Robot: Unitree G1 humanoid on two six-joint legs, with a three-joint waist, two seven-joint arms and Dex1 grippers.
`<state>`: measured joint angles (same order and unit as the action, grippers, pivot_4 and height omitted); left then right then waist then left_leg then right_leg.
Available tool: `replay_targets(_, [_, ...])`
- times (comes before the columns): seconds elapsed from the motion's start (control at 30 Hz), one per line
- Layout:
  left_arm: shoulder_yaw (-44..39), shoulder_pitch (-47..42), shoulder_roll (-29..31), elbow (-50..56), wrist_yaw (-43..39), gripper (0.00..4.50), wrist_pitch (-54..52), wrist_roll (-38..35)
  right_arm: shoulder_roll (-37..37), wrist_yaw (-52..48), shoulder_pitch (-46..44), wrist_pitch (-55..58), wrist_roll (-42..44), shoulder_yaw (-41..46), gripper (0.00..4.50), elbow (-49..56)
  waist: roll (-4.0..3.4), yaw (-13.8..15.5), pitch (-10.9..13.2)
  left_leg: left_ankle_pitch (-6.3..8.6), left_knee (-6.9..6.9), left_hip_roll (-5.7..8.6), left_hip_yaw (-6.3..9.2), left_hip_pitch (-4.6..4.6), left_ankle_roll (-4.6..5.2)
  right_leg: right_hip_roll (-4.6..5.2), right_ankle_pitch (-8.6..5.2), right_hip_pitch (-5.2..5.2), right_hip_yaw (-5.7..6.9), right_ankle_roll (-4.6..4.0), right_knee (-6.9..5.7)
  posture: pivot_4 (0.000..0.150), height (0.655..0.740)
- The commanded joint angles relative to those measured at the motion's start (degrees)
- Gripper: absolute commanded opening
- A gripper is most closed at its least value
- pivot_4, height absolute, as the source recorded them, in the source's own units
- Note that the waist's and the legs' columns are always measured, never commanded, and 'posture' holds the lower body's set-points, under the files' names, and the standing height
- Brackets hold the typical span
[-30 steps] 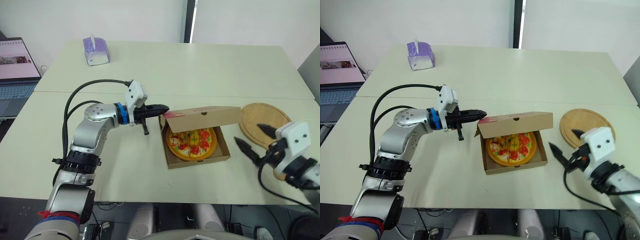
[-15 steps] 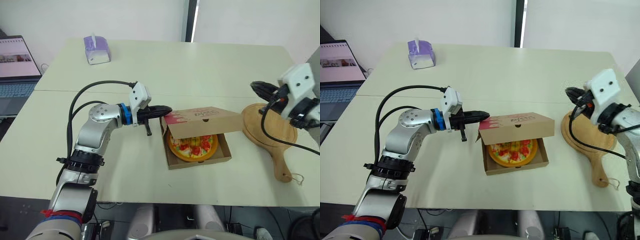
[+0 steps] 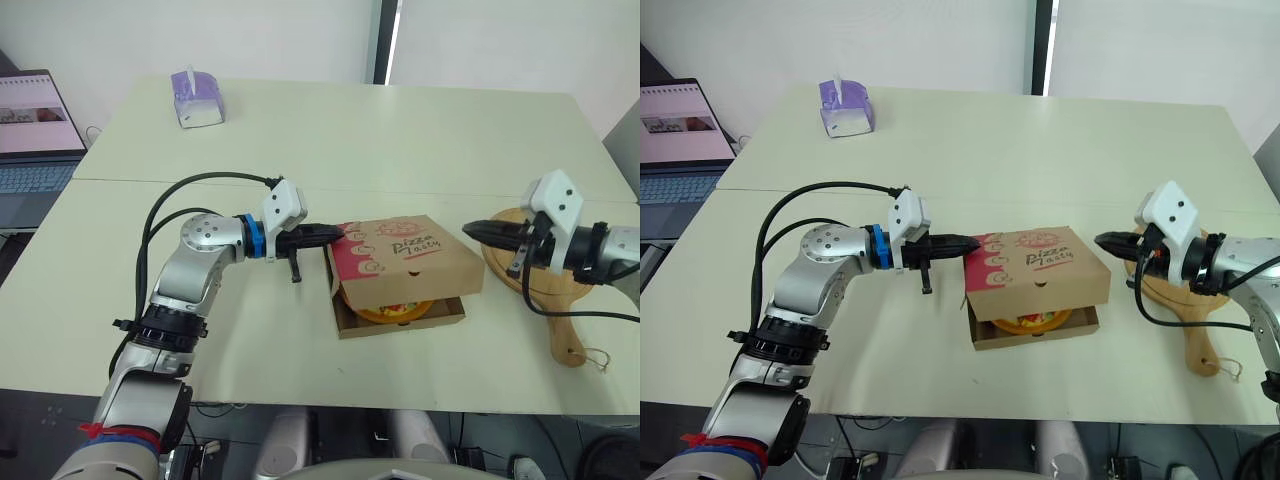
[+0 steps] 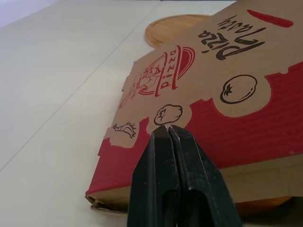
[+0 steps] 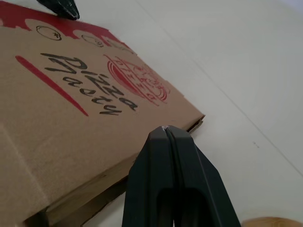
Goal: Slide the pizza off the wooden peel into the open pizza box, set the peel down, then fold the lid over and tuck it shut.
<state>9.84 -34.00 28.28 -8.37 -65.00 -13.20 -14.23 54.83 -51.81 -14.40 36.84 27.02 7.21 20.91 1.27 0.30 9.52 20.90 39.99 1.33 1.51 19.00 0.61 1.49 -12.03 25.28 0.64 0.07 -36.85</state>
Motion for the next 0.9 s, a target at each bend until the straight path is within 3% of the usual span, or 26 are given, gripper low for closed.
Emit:
replay_targets(0.03, [0.45,0.13,0.5,1.7,-0.6,0.0,1.67,0.59,0.81,-0.38,0.59,-2.01,-1.46,0.37,0.03,1.69,0.0,0.0,0.0,0.0,0.0,0.0,0.0,0.0,0.0,0.0,0.0,0.0,0.0,0.0,0.0,0.15,0.74])
replay_targets(0.37, [1.61,0.32,0.36,-0.04,-1.18,0.0,4.1,2.37,1.53,-0.99,4.76,-5.48,-6.2,-0.48,0.03,1.72,0.0,0.07,0.0,-0.01,0.01,0.0,0.0,0.0,-0.02,0.0,0.0,0.0,-0.01,0.0,0.0,0.15,0.74])
replay_targets(0.53, [1.73,0.05,0.07,-0.88,-1.23,0.0,5.1,2.96,1.1,-3.45,3.68,-8.42,-4.45,1.83,0.03,0.89,0.0,0.07,0.0,-0.04,0.02,0.0,0.0,-0.01,-0.07,0.0,0.0,0.0,0.0,0.0,0.0,0.15,0.74])
replay_targets(0.67, [1.67,-0.33,-0.17,-1.2,-1.17,0.0,5.19,3.0,1.99,-9.74,3.01,-12.29,-0.23,4.91,0.98,1.74,0.0,0.09,0.0,-0.03,0.02,0.01,0.0,-0.01,-0.05,0.0,0.0,-0.01,0.01,0.0,0.0,0.15,0.74])
replay_targets(0.9, [1.9,-0.66,-0.71,-1.02,-1.17,0.0,5.18,3.03,4.4,-18.01,5.78,-29.46,-7.82,0.93,3.56,0.62,0.01,0.11,0.0,-0.01,0.03,0.0,-0.01,-0.02,-0.01,0.0,0.0,-0.02,0.01,0.01,0.0,0.15,0.74])
